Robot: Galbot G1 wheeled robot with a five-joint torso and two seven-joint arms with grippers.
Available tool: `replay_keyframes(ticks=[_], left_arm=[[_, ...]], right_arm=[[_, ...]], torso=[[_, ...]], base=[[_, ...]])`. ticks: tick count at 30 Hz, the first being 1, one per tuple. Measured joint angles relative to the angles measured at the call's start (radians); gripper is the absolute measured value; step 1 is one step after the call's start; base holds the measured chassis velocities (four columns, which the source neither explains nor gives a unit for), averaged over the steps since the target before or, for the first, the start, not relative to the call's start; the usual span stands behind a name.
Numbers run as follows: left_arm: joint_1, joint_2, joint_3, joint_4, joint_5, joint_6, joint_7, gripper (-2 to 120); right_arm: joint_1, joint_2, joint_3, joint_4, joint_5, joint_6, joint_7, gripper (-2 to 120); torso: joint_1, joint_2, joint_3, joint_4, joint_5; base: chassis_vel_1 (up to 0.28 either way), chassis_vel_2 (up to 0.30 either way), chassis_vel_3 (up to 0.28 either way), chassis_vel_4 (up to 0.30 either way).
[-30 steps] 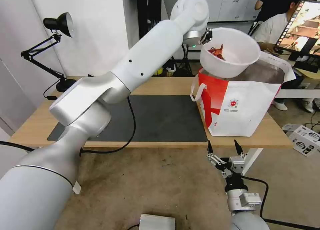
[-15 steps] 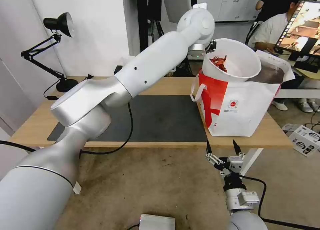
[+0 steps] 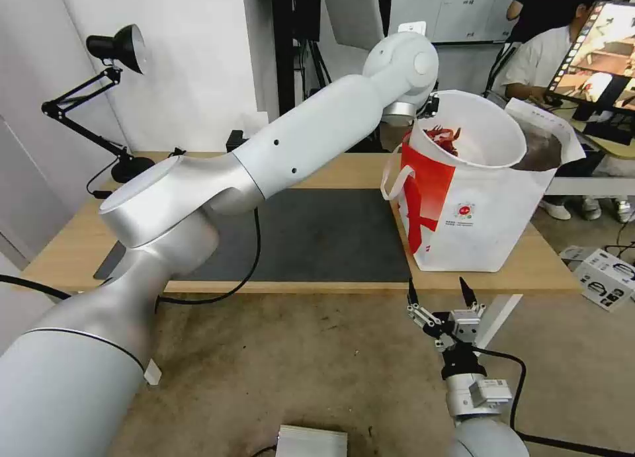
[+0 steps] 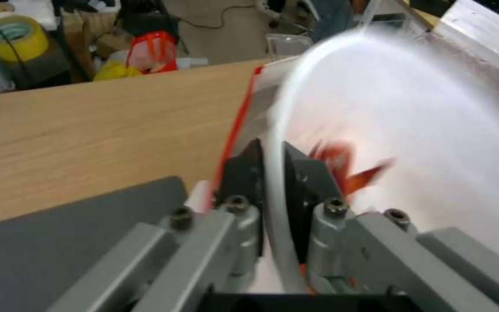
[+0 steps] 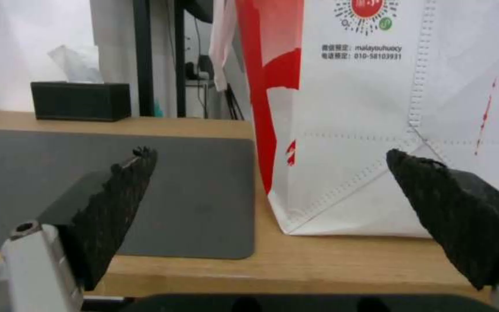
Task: Pick up the trash from the table and place it into the takeout bag.
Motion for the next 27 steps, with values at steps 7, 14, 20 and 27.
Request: replay_keyframes(ticks=[7,14,20,27], left_arm=[[0.0,0.001,0.002,-0.006,0.008,-0.005,0.014,42],[0.001,0.001,-0.007,-0.019,0.034,-0.019,0.021,66],[0.006,0.004,-0.079,-0.029,0.131,-0.05,0.069,89],[0.005,0.079,-0.12,-0.105,0.315,-0.116,0.172,100]], right_arm=[[0.002,0.001,-0.001,0.0,-0.001,-0.001,-0.001,100],[0.0,0.001,-0.001,0.001,-0.001,-0.002,-0.001,100],[-0.009,0.001,0.008,0.006,-0.001,-0.002,-0.001,100],[-0.018,0.007,0.018,0.016,-0.002,-0.002,-0.001,100]], torso=[[0.0,0.0,0.0,0.0,0.0],[0.0,0.0,0.0,0.0,0.0],[0.0,0.0,0.0,0.0001,0.0],[0.0,0.0,0.0,-0.0002,-0.0001]], base=[[0.0,0.0,0.0,0.0],[0.0,0.0,0.0,0.0],[0.0,0.0,0.0,0.0],[0.0,0.0,0.0,0.0]])
